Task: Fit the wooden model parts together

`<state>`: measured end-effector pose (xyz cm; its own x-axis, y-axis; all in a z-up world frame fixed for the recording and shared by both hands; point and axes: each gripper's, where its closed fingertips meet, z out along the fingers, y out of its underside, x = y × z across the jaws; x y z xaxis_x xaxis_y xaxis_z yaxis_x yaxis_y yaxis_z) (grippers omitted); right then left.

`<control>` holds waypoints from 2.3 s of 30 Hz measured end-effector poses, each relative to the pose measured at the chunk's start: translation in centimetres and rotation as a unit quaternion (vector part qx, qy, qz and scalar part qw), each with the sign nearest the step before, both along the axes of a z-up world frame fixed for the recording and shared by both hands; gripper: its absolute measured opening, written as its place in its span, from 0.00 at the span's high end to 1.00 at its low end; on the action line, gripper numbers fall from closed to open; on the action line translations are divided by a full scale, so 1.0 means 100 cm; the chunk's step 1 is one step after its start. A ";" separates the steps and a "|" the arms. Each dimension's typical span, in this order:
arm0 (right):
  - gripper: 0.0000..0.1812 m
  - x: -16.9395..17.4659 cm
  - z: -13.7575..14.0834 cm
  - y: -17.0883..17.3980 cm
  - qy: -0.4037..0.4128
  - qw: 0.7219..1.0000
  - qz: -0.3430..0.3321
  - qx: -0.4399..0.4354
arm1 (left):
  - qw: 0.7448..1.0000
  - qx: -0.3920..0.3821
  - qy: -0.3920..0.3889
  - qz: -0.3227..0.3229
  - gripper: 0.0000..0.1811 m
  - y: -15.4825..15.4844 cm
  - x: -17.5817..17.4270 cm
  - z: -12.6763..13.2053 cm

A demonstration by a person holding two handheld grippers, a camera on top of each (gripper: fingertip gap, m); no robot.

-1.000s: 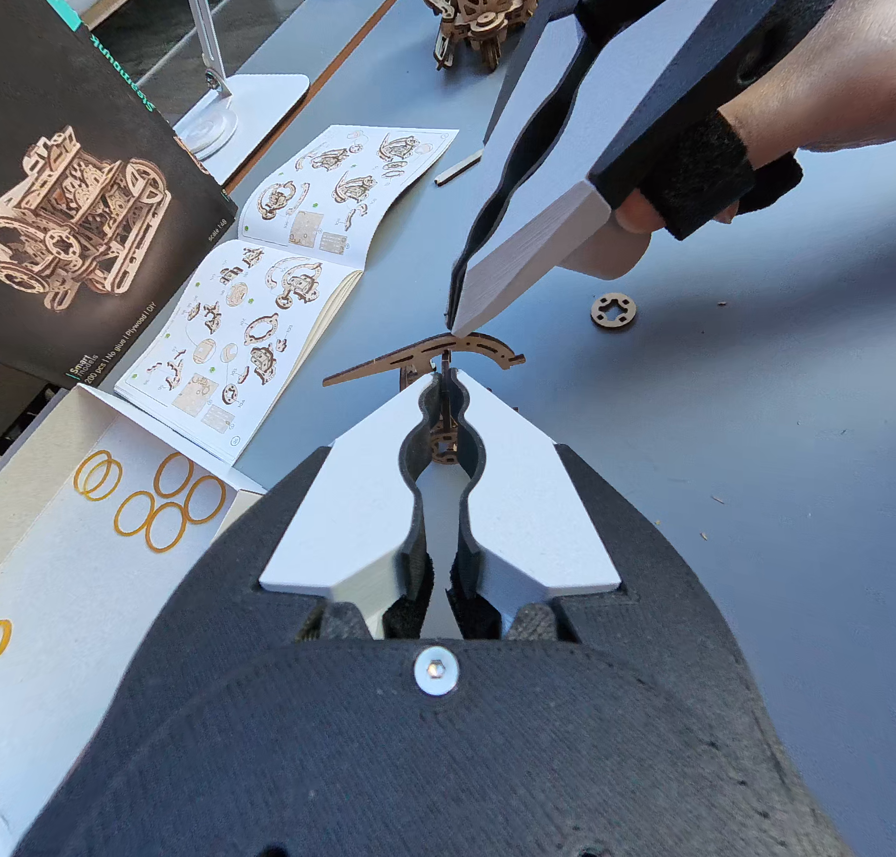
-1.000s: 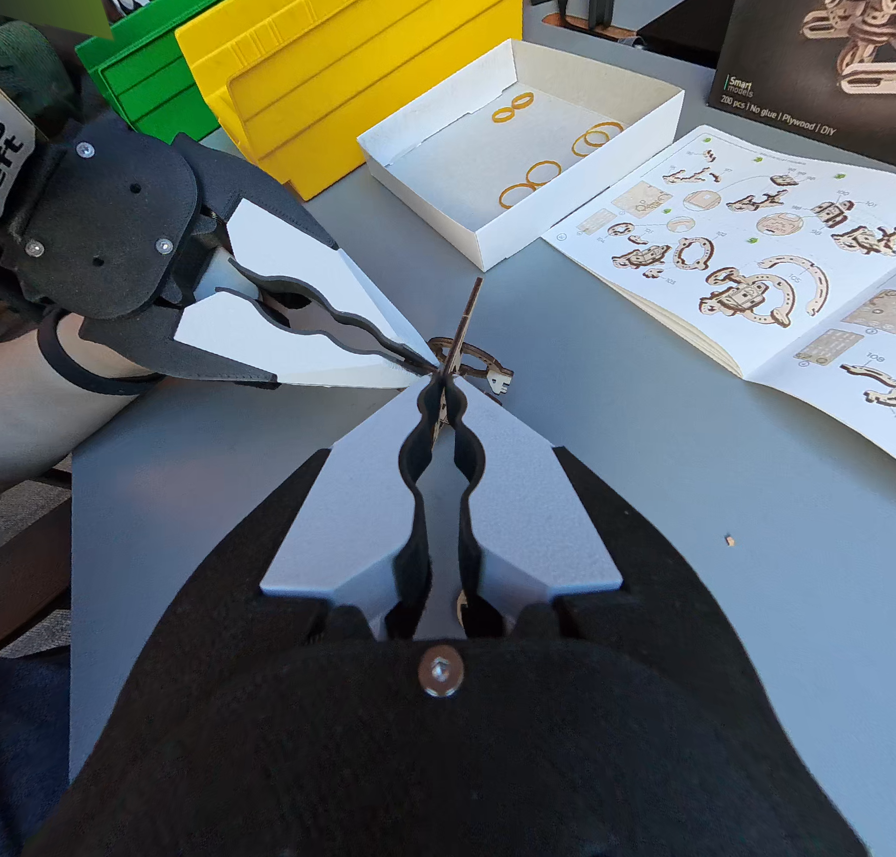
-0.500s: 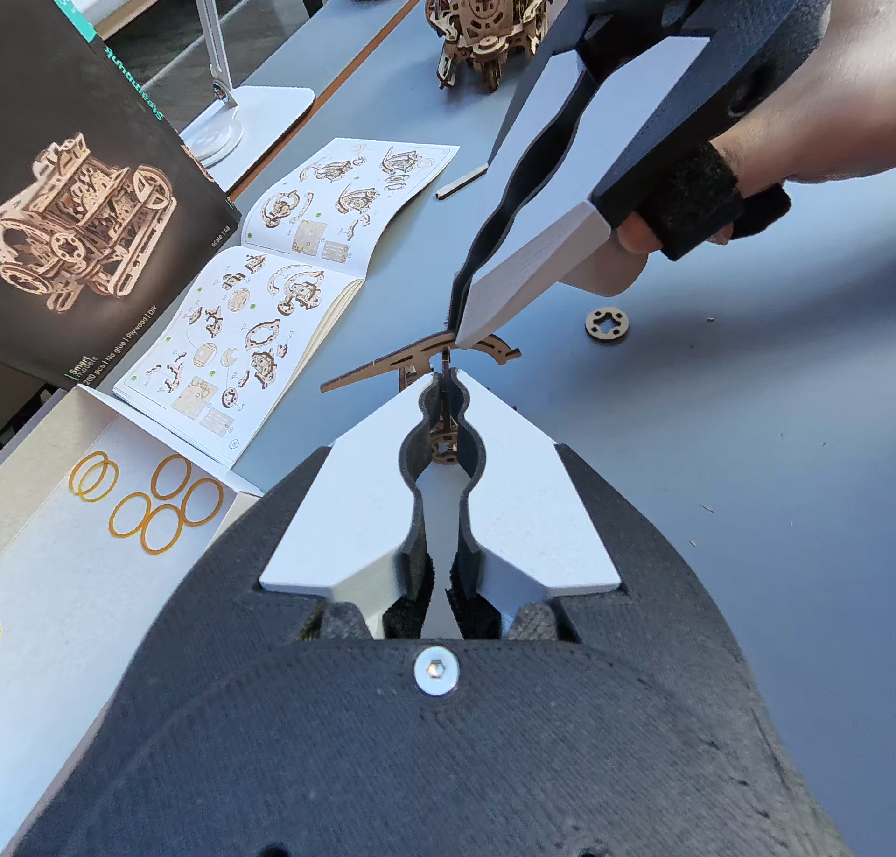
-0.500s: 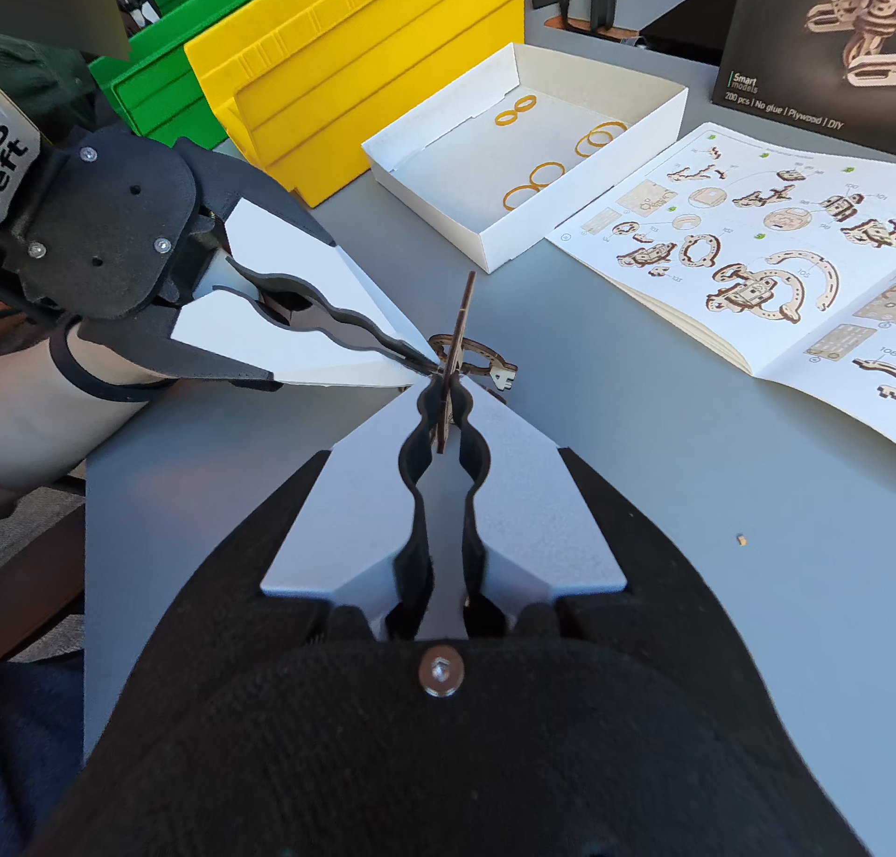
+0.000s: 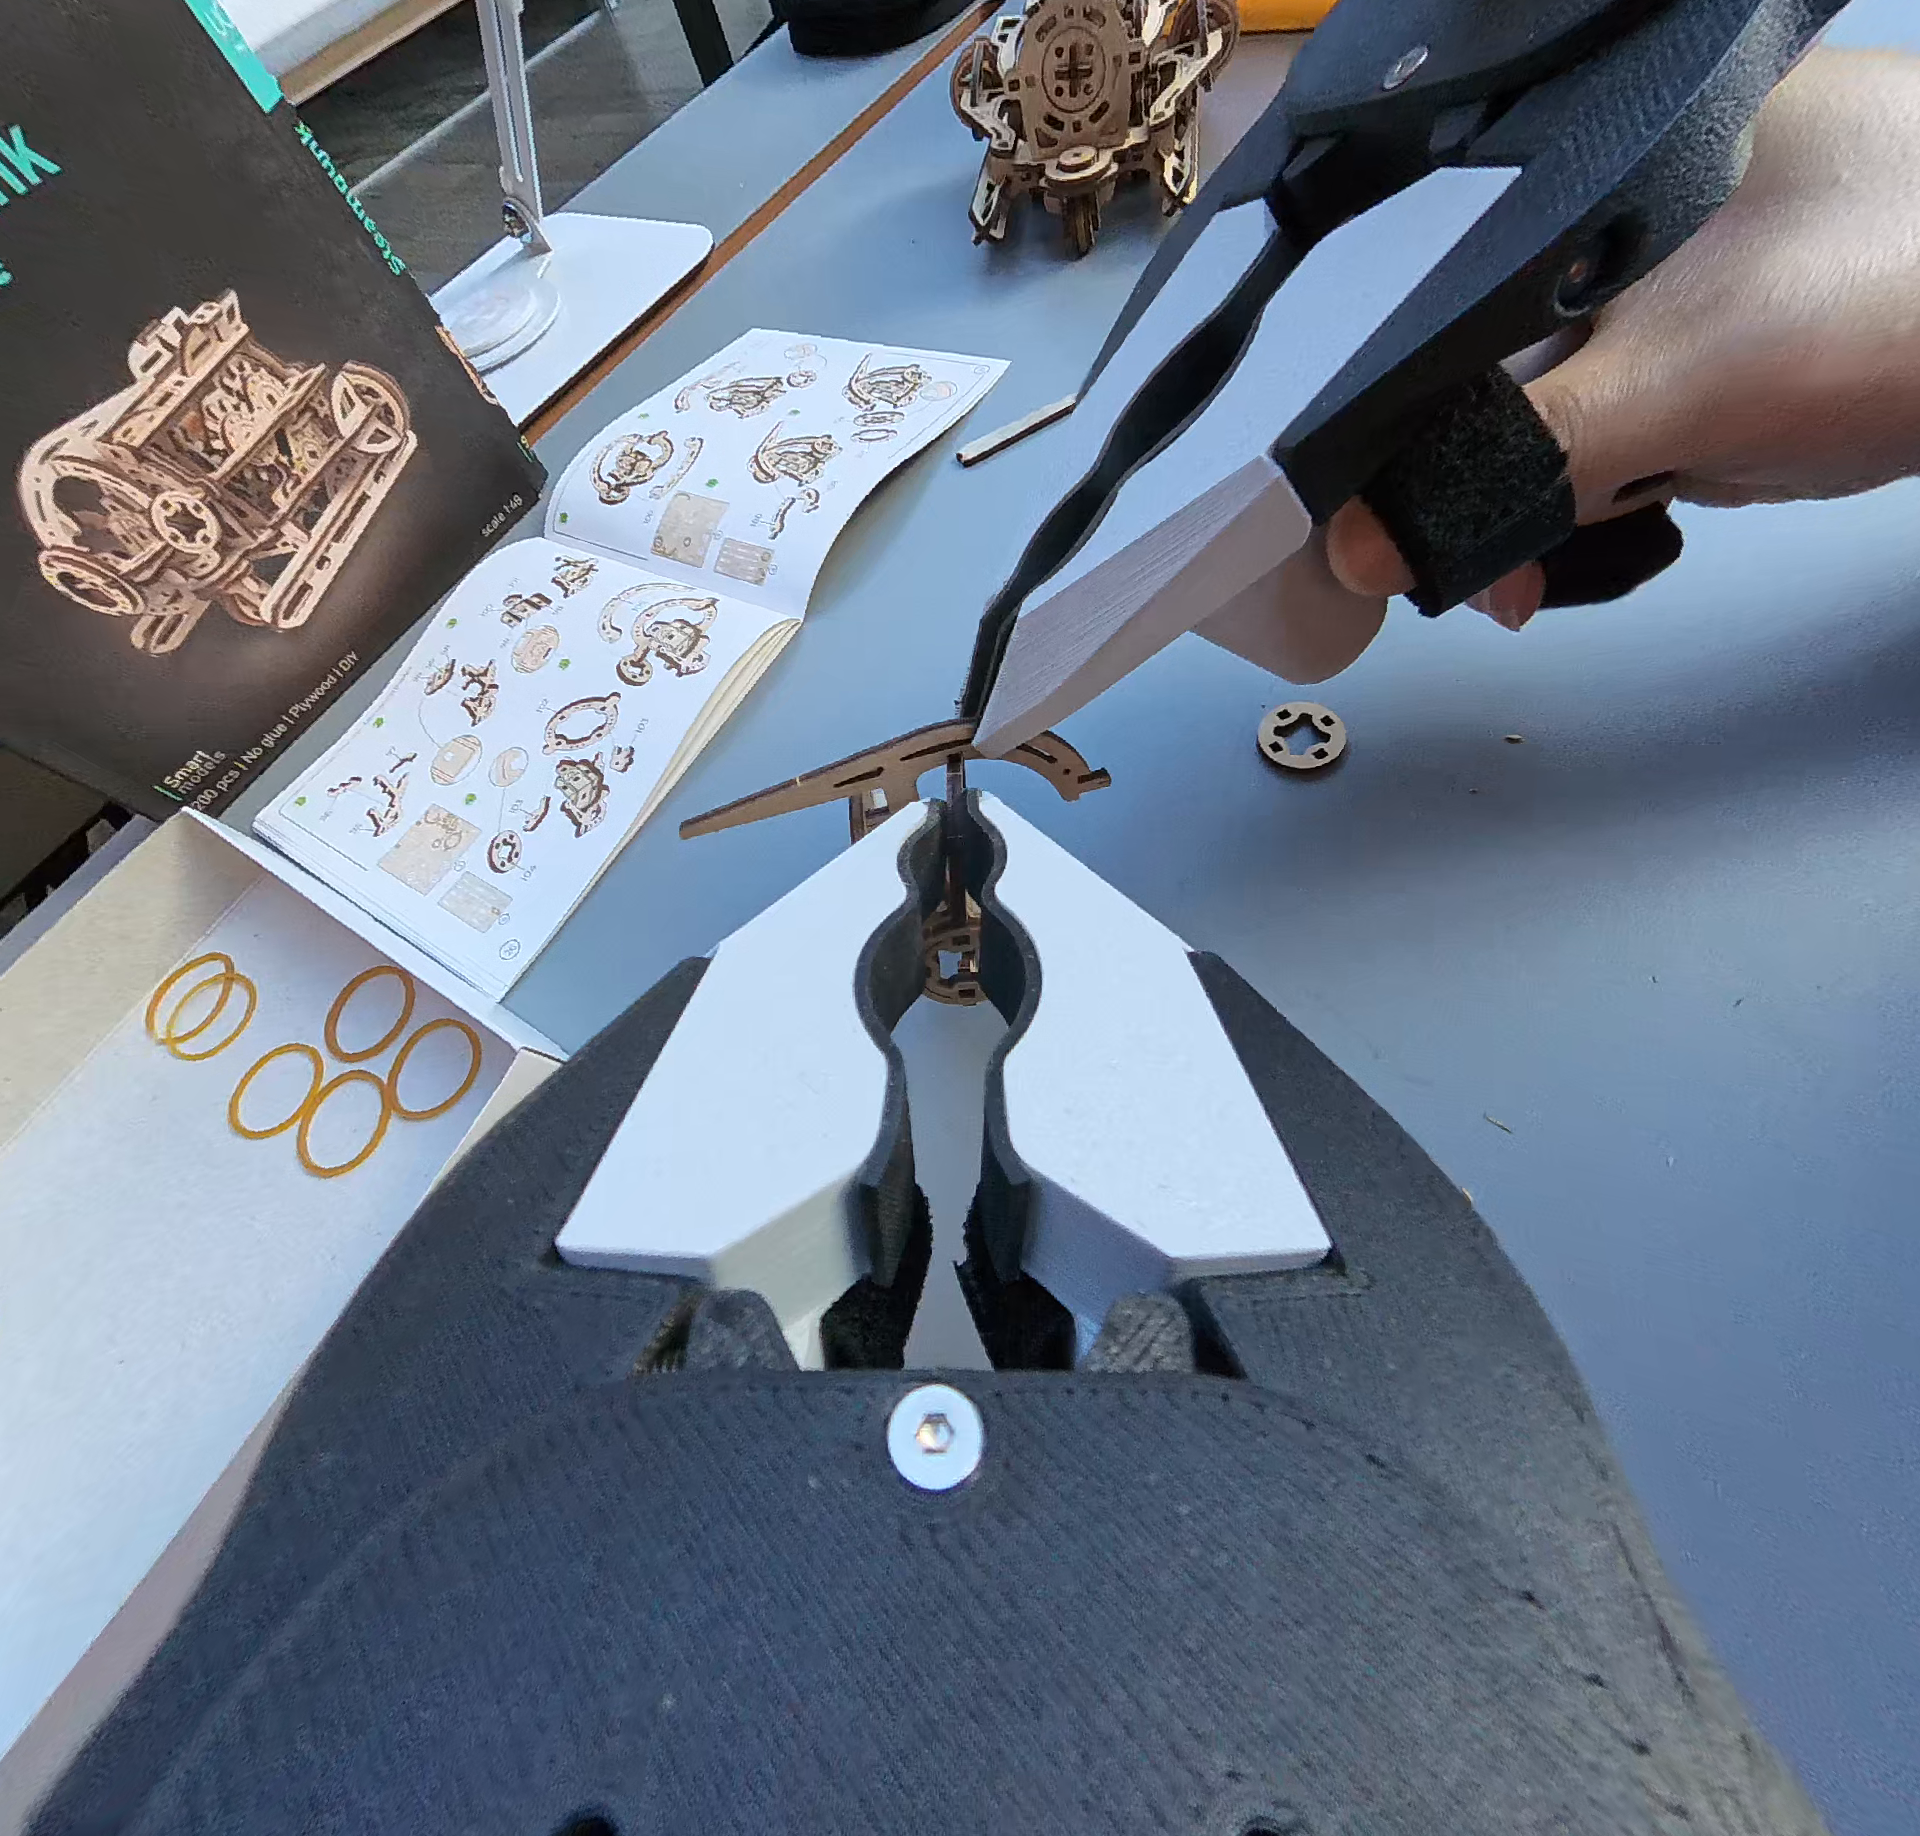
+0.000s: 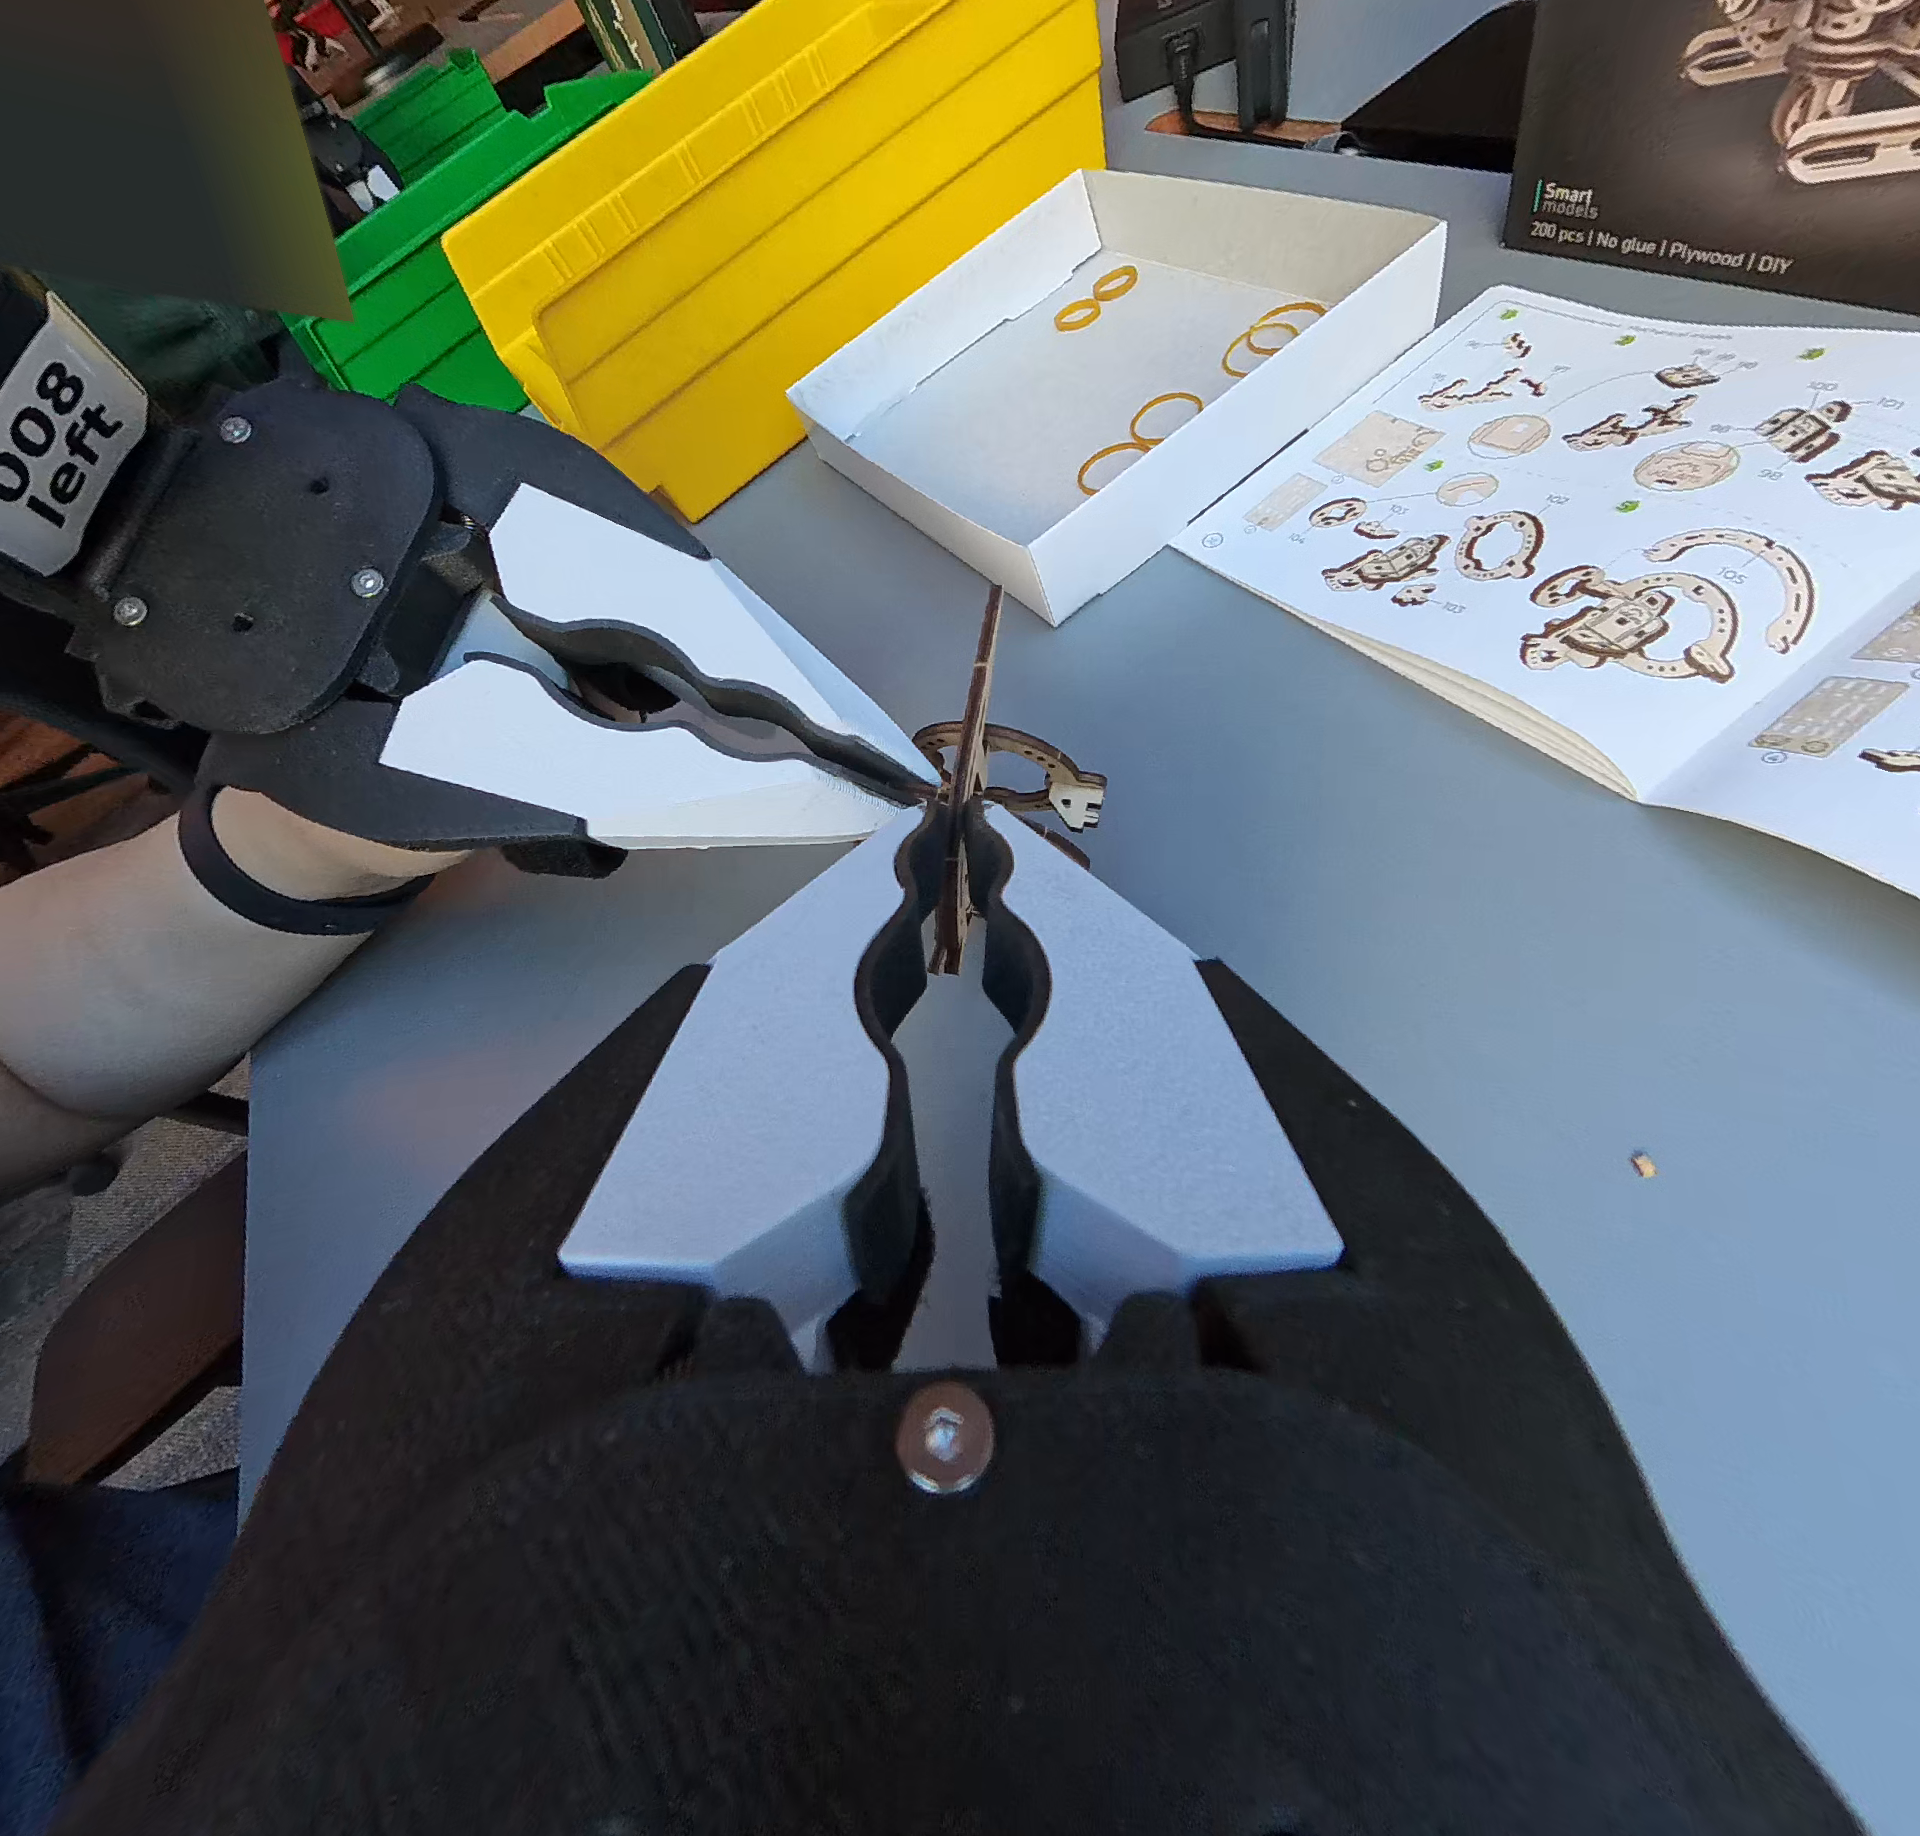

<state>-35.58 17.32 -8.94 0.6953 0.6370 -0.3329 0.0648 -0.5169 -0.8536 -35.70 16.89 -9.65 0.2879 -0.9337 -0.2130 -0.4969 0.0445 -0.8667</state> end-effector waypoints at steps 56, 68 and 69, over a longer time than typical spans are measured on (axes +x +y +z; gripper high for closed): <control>0.85 0.035 0.126 -0.028 -0.209 0.847 0.261 0.414 | 0.856 -0.409 -0.202 -0.241 1.00 -0.034 0.047 0.132; 0.86 0.059 0.143 -0.033 -0.201 0.853 0.237 0.419 | 0.851 -0.415 -0.196 -0.254 1.00 -0.034 0.065 0.143; 0.86 0.061 0.146 -0.034 -0.193 0.855 0.236 0.420 | 0.849 -0.418 -0.198 -0.255 1.00 -0.034 0.064 0.144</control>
<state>-29.52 13.90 5.69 0.2496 0.7782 0.5762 0.4582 0.4293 -0.7783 -29.26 13.53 4.75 -0.3040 -0.7361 0.6048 -0.2596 -0.5469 -0.7960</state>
